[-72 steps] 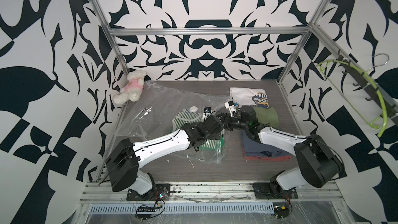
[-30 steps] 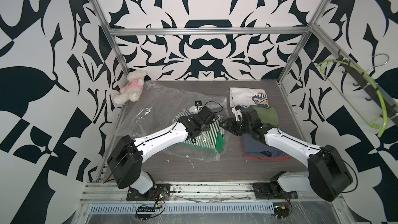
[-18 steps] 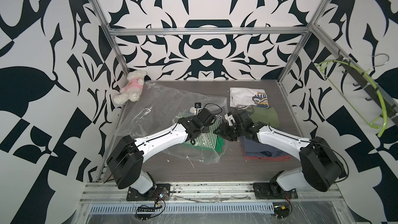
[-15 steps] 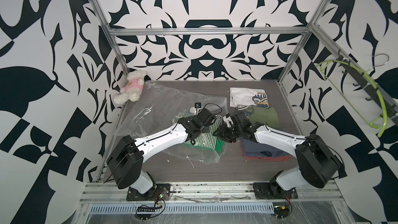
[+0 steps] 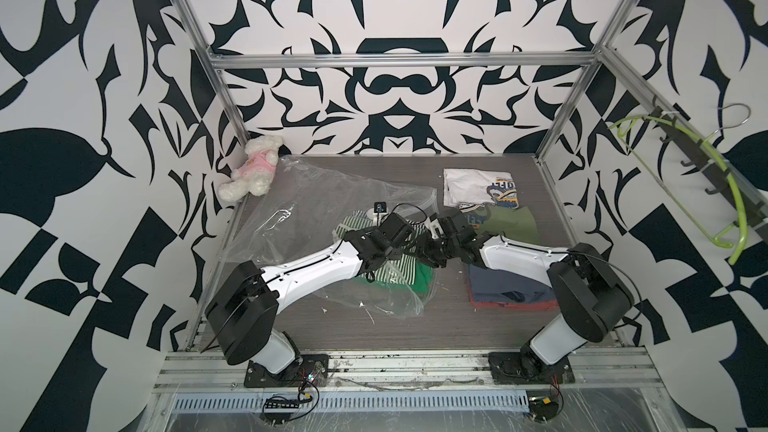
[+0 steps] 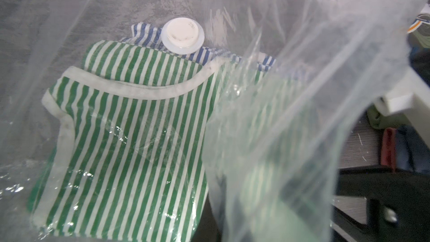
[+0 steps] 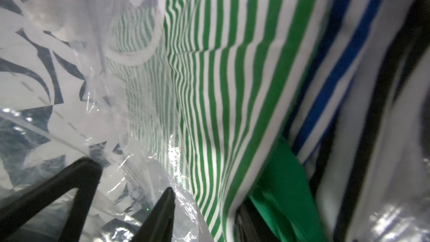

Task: Take the tank top out of the vacuum bag
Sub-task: Take out the tank top from the vacuum bag.

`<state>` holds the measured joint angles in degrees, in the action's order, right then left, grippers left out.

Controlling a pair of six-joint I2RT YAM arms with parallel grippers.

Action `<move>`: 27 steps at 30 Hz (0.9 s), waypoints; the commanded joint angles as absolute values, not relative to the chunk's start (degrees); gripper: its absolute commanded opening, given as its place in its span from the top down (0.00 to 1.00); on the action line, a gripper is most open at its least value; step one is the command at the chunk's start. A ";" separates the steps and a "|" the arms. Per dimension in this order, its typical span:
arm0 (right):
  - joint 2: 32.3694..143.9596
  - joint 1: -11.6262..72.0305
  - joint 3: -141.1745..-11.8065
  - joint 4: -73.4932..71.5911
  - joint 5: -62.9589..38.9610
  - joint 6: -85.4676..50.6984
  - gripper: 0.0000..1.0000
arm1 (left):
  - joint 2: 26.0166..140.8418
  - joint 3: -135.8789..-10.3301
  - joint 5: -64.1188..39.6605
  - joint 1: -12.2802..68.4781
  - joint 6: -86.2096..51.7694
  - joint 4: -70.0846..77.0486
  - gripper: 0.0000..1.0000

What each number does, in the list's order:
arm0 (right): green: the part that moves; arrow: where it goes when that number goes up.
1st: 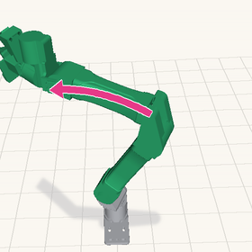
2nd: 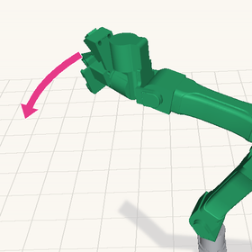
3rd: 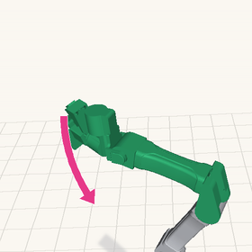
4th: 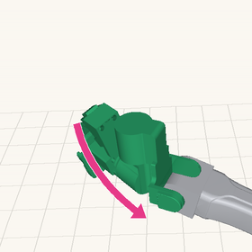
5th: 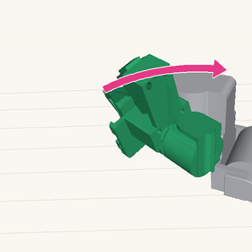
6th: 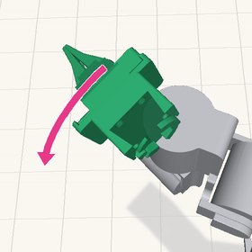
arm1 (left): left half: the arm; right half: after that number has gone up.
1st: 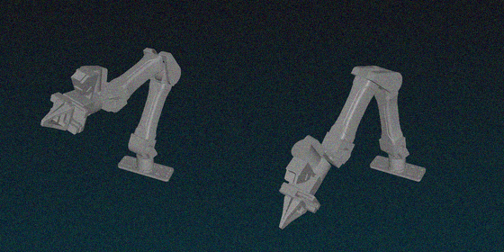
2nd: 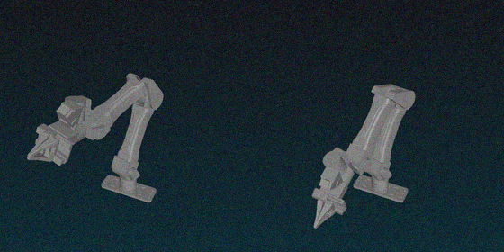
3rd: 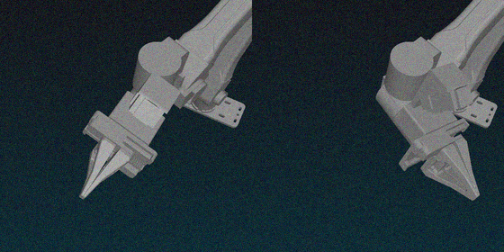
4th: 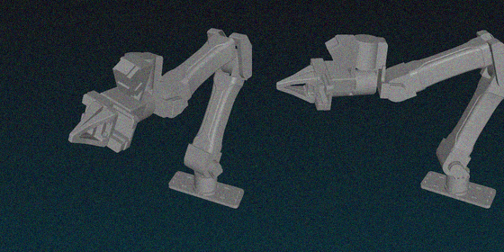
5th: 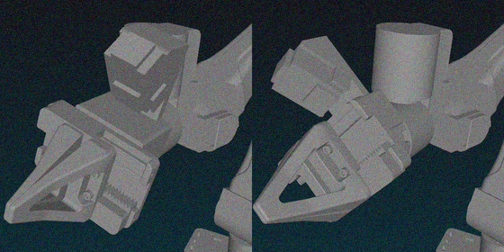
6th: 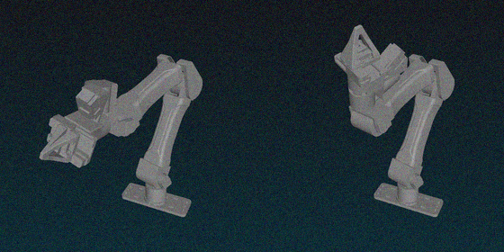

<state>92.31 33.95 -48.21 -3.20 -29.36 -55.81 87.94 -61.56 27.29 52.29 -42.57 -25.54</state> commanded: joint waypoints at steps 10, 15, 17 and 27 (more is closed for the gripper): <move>93.75 34.00 -47.15 -14.75 -31.40 -58.52 0.63 | 87.54 -60.45 27.78 52.12 -42.71 -26.51 1.00; 94.57 33.98 -46.08 -11.11 -28.00 -60.03 0.51 | 87.19 -60.07 28.26 52.12 -42.96 -26.75 1.00; 94.59 33.98 -45.80 -9.01 -26.24 -60.73 0.47 | 87.17 -59.99 28.39 52.12 -42.98 -26.77 1.00; 98.29 33.92 -45.57 -15.29 -29.78 -62.17 0.55 | 87.80 -60.12 28.41 52.04 -42.89 -26.56 1.00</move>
